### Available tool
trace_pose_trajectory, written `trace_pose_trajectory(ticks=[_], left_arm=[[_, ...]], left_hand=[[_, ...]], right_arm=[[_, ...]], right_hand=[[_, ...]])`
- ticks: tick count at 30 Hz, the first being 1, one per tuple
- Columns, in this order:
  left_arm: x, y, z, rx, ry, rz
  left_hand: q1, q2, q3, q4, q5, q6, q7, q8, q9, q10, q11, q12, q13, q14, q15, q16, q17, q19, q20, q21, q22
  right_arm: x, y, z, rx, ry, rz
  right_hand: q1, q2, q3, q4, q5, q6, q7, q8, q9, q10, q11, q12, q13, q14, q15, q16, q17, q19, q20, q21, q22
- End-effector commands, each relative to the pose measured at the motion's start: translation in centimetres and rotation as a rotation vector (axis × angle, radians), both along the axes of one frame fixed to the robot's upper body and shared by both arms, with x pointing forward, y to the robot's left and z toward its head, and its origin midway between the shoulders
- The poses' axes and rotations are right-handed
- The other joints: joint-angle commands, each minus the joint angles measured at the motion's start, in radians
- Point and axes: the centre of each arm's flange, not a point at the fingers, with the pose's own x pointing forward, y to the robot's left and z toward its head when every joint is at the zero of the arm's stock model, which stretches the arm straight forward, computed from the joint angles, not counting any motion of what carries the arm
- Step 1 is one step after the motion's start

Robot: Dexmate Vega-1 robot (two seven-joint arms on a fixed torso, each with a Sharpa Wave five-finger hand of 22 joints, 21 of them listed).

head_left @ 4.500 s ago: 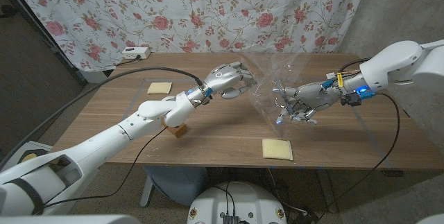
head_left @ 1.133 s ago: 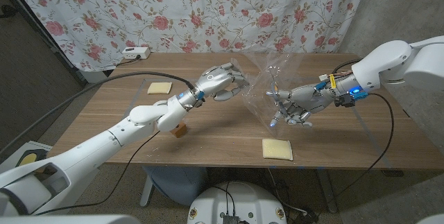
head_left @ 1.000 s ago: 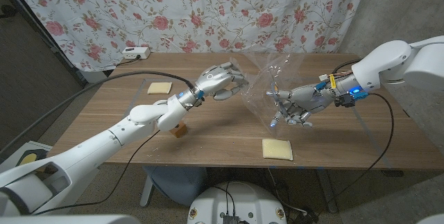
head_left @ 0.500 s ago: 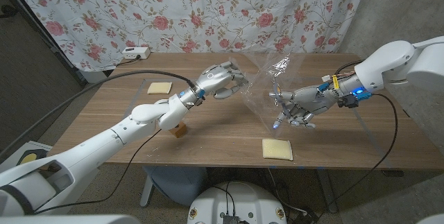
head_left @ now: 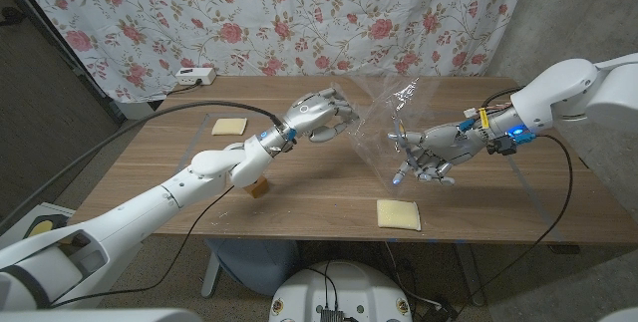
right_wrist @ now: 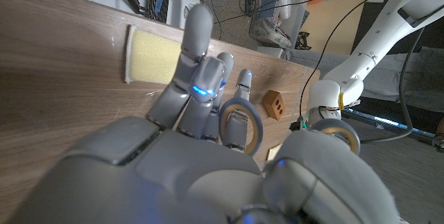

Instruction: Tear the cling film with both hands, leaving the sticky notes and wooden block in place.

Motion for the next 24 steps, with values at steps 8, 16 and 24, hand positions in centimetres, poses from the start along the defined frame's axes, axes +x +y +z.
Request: trace_pose_trajectory(ticks=[8,16,24], left_arm=[[-0.6,-0.2,-0.4,0.02,-0.027,-0.032],[-0.7,-0.1,-0.5,0.032,-0.022,-0.038],[-1.0,0.1,-0.8,0.052,-0.034,-0.044]], left_hand=[[-0.009,-0.003,0.006,0.0,-0.003,0.013,-0.002,-0.006,0.002,0.012,-0.003,-0.001,0.004,0.003,0.002,-0.003,0.002,-0.008,-0.009,0.006,0.001],[-0.009,-0.003,0.007,-0.002,-0.003,0.011,0.0,-0.007,0.004,0.011,-0.003,-0.003,0.004,0.002,0.002,-0.003,0.002,-0.008,-0.009,0.007,0.001],[-0.011,-0.003,0.008,-0.001,-0.003,0.012,-0.003,-0.008,0.005,0.013,-0.003,-0.002,0.004,0.002,0.002,-0.003,0.001,-0.009,-0.01,0.008,0.001]], right_arm=[[0.0,0.7,0.2,-0.02,-0.014,0.035],[-0.3,1.6,0.5,-0.042,-0.029,0.06],[0.1,2.5,-0.1,-0.074,0.011,0.069]], right_hand=[[-0.011,-0.031,-0.012,-0.004,0.004,-0.132,0.123,-0.004,0.0,0.122,-0.101,-0.003,0.004,-0.04,-0.062,-0.003,0.002,0.022,-0.072,0.0,0.005],[-0.03,-0.068,-0.015,-0.003,0.014,-0.147,0.133,-0.008,-0.009,0.119,-0.098,-0.009,-0.006,-0.043,-0.062,-0.002,0.002,0.017,-0.072,-0.004,0.005],[-0.027,-0.069,-0.007,-0.004,0.024,-0.154,0.136,-0.007,-0.013,0.119,-0.101,-0.006,-0.003,-0.043,-0.063,-0.001,0.002,0.018,-0.073,-0.005,0.005]])
